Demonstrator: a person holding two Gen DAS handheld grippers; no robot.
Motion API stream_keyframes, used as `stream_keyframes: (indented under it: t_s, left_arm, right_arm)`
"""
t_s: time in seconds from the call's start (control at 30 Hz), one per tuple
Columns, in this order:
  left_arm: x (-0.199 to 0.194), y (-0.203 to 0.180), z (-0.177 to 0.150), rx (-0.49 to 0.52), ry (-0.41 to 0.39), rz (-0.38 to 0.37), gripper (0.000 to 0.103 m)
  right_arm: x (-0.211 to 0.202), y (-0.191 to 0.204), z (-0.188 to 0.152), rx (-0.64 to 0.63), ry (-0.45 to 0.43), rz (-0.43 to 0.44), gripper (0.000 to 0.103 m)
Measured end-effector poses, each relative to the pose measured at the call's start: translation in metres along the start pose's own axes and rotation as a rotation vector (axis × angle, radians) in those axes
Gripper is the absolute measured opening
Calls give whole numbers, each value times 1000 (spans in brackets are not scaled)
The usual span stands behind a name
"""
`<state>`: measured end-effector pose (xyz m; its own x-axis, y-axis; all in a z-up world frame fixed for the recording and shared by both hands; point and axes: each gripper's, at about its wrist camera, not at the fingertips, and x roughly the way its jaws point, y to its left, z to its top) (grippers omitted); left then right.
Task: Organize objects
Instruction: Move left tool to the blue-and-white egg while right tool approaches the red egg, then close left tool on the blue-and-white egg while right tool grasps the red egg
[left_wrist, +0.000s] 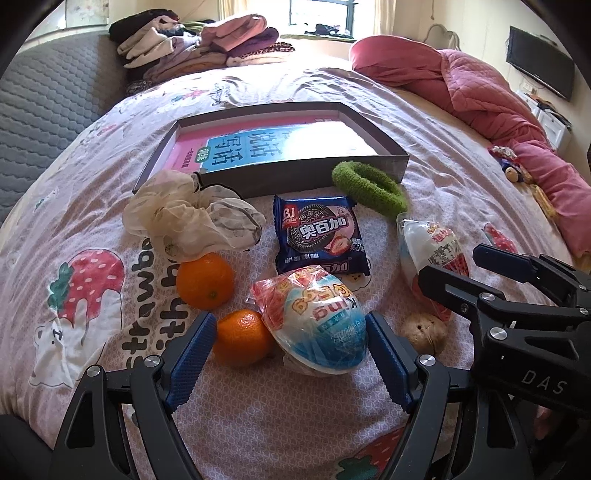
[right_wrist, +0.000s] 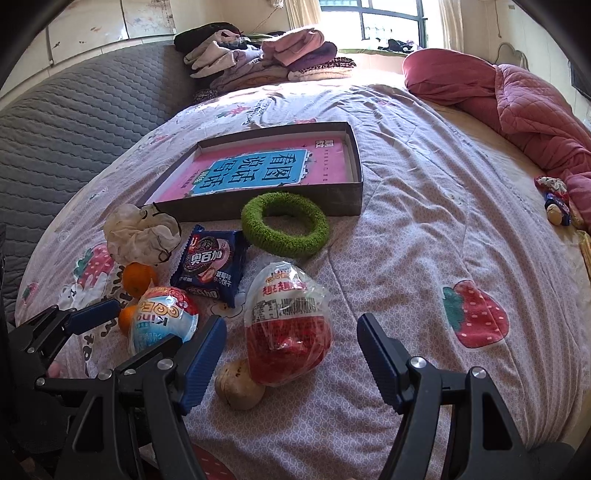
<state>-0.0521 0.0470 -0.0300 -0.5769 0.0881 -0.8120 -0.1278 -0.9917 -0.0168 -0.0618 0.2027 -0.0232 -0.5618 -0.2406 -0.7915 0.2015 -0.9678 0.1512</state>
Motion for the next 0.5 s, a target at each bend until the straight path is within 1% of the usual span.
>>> stream_keyframes:
  t_s: [0.07,0.3,0.4,0.5]
  left_arm:
    - [2,0,2,5,1,3,83]
    - [8,-1,8,9,8,12,83]
    - [11,-3,11,10,14,21,83]
    - [14,-7,13,19,23,40,83]
  right_arm:
    - [4,-2,2,2,14,9,72]
    - [20,-5,11,-1,62,2,72]
    - [26,-7,13,8,86,14,68]
    - [33,-9,14,24,115,34,59]
